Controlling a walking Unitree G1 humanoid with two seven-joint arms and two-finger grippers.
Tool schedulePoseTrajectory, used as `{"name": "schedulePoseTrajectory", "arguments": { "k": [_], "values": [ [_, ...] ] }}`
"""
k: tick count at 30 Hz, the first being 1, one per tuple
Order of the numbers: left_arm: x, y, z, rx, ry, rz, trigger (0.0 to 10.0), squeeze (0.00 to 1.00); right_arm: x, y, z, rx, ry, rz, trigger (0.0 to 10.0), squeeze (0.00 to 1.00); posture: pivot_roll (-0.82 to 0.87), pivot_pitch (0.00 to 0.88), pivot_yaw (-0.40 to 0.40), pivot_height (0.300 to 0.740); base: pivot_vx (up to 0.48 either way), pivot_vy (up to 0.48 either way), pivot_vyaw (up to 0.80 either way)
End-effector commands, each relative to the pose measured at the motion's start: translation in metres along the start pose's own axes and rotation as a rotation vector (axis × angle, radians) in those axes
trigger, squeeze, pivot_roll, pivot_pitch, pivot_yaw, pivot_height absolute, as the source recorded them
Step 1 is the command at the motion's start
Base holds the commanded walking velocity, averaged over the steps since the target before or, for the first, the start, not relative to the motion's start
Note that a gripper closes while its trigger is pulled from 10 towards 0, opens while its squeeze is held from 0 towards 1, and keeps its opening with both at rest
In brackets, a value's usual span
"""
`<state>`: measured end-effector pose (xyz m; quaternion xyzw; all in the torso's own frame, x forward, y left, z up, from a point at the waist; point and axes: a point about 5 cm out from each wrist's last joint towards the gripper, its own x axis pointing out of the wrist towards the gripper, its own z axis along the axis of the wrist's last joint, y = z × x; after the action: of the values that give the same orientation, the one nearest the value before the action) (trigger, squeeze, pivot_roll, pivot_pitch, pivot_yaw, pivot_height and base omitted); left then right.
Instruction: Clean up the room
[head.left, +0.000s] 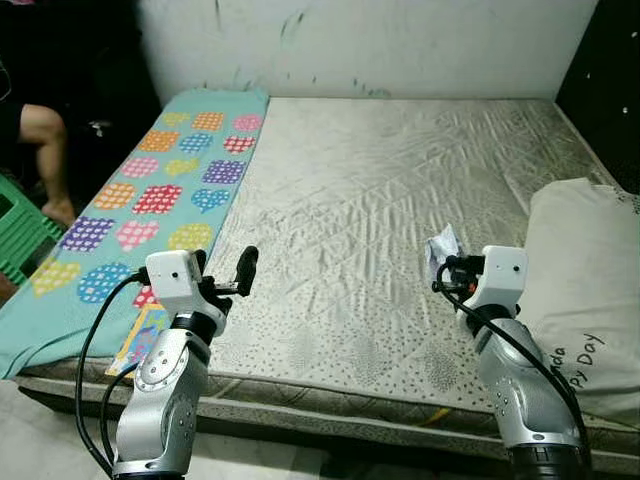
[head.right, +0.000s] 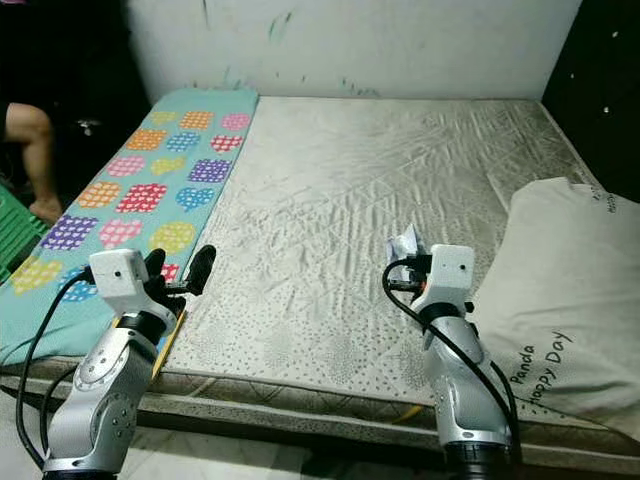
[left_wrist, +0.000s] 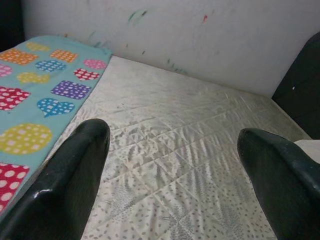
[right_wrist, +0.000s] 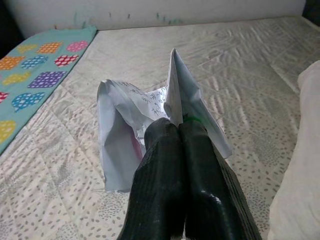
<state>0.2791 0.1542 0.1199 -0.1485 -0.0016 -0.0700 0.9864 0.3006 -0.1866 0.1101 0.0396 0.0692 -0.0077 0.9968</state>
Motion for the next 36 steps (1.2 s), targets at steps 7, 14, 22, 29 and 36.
{"name": "schedulePoseTrajectory", "arguments": {
  "k": [7,14,22,29,36],
  "values": [
    [-0.0014,0.0051,-0.0001,0.011,0.007,0.01,10.0,0.0,0.0008,0.005,-0.0002,0.007,-0.002,0.015,10.0,0.0,-0.08,0.0,0.072,0.74,0.0,0.357,-0.14],
    [-0.001,0.0047,-0.0007,0.013,0.008,0.009,10.0,0.0,0.0017,0.0043,0.0,0.002,-0.003,0.017,10.0,0.0,-0.08,0.0,0.071,0.74,0.0,0.145,0.0],
    [-0.0012,0.0037,-0.0006,0.013,0.004,0.005,10.0,0.0,0.002,0.0049,0.0,-0.004,-0.002,0.022,10.0,0.0,-0.08,0.0,0.067,0.74,0.0,0.0,0.0],
    [-0.0014,0.0028,-0.0004,0.01,0.004,0.004,10.0,0.0,0.0023,0.0046,0.0004,-0.005,-0.003,0.024,10.0,0.0,-0.08,0.002,0.067,0.74,0.0,0.062,0.0],
    [-0.0024,0.003,-0.0015,0.01,0.007,0.003,10.0,0.0,0.0003,0.0045,-0.0029,-0.005,0.006,0.023,10.0,0.0,-0.09,0.005,0.068,0.74,0.0,0.48,0.0]
  ]
}}
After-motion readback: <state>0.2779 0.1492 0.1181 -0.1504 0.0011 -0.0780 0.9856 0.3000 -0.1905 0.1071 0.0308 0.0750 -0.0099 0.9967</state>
